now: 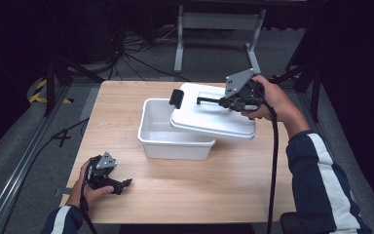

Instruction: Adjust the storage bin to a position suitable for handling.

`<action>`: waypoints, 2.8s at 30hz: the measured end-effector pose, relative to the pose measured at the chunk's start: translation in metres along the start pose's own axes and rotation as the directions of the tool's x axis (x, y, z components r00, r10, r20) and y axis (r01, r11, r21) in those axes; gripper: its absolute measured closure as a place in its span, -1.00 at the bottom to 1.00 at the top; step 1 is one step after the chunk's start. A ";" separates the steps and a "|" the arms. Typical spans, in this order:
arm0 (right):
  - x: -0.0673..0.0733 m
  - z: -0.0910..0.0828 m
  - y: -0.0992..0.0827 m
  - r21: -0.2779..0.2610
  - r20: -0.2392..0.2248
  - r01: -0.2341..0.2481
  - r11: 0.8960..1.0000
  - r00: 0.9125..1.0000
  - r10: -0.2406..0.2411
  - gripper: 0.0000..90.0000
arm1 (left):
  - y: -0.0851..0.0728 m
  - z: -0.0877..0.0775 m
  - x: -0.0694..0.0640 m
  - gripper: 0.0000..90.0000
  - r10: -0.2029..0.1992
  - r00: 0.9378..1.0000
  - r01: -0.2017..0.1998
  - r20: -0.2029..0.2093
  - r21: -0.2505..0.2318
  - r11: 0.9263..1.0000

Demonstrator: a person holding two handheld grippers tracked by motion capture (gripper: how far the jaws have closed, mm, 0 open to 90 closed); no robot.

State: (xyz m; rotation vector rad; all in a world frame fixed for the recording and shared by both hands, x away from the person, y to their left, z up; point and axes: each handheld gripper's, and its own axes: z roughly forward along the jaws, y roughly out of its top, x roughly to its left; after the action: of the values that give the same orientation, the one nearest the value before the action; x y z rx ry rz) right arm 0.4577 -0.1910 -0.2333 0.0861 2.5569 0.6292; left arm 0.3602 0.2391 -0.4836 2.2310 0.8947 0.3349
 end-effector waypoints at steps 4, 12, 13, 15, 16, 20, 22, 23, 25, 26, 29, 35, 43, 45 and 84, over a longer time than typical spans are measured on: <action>-0.001 -0.006 -0.013 0.007 0.012 -0.021 1.000 1.000 0.021 0.88 | 0.000 0.000 0.000 -0.99 0.003 1.000 -0.003 -0.003 -0.003 1.000; -0.004 -0.023 -0.048 -0.007 0.030 -0.069 0.998 0.997 0.069 0.88 | 0.000 0.000 0.000 -0.99 0.004 1.000 -0.004 -0.003 -0.002 1.000; -0.004 -0.023 -0.048 -0.007 0.030 -0.069 0.998 0.997 0.069 0.88 | 0.000 0.000 0.000 -0.99 0.004 1.000 -0.004 -0.003 -0.002 1.000; -0.004 -0.026 -0.056 -0.001 0.041 -0.082 0.997 0.996 0.081 0.88 | 0.000 0.000 0.000 -0.99 0.000 1.000 0.000 0.000 0.000 1.000; -0.004 -0.027 -0.060 0.001 0.042 -0.087 0.996 0.995 0.087 0.88 | 0.000 0.000 0.000 -0.99 0.004 1.000 -0.004 -0.003 -0.002 1.000; -0.004 -0.034 -0.075 -0.005 0.051 -0.113 0.994 0.992 0.113 0.88 | 0.000 0.000 0.001 -0.99 0.007 1.000 -0.007 -0.003 0.000 1.000; -0.005 -0.037 -0.081 -0.005 0.057 -0.119 0.993 0.991 0.119 0.88 | 0.000 0.000 0.001 -0.99 0.007 1.000 -0.007 -0.003 0.000 1.000; -0.005 -0.038 -0.084 0.003 0.060 -0.121 0.993 0.991 0.121 0.88 | 0.000 0.000 0.001 -0.99 0.006 1.000 -0.006 -0.003 0.001 1.000; -0.004 -0.040 -0.088 0.014 0.069 -0.119 0.993 0.991 0.118 0.88 | 0.000 0.000 0.001 -0.99 0.007 1.000 -0.007 -0.003 0.000 1.000; -0.005 -0.042 -0.092 0.015 0.070 -0.121 0.993 0.990 0.120 0.88 | 0.000 0.000 0.001 -0.99 0.006 1.000 -0.006 -0.003 0.000 1.000; -0.004 -0.045 -0.098 0.010 0.076 -0.138 0.990 0.988 0.137 0.88 | 0.000 0.000 0.000 -0.99 0.005 1.000 -0.005 -0.001 0.002 1.000; -0.004 -0.048 -0.113 0.015 0.090 -0.165 0.986 0.982 0.163 0.88 | 0.000 -0.001 0.000 -0.99 0.004 1.000 -0.004 0.001 0.010 1.000; -0.004 -0.051 -0.132 0.014 0.086 -0.204 0.979 0.976 0.202 0.88 | 0.000 -0.001 0.000 -0.99 0.004 1.000 -0.004 0.001 0.011 1.000; -0.003 -0.049 -0.136 0.014 0.086 -0.210 0.978 0.974 0.208 0.88 | 0.000 -0.001 0.000 -0.99 0.003 1.000 -0.003 -0.001 0.008 1.000; 0.006 0.055 -0.181 0.103 -0.006 -0.319 0.942 0.947 0.321 0.89 | 0.000 0.000 0.000 -0.99 0.000 1.000 0.000 -0.002 0.001 1.000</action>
State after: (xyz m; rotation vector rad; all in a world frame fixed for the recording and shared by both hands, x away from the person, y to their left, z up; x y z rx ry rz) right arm 0.4894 -0.3286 -0.3597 0.5427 2.6171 0.6205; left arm 0.3600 0.2392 -0.4835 2.2321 0.8967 0.3364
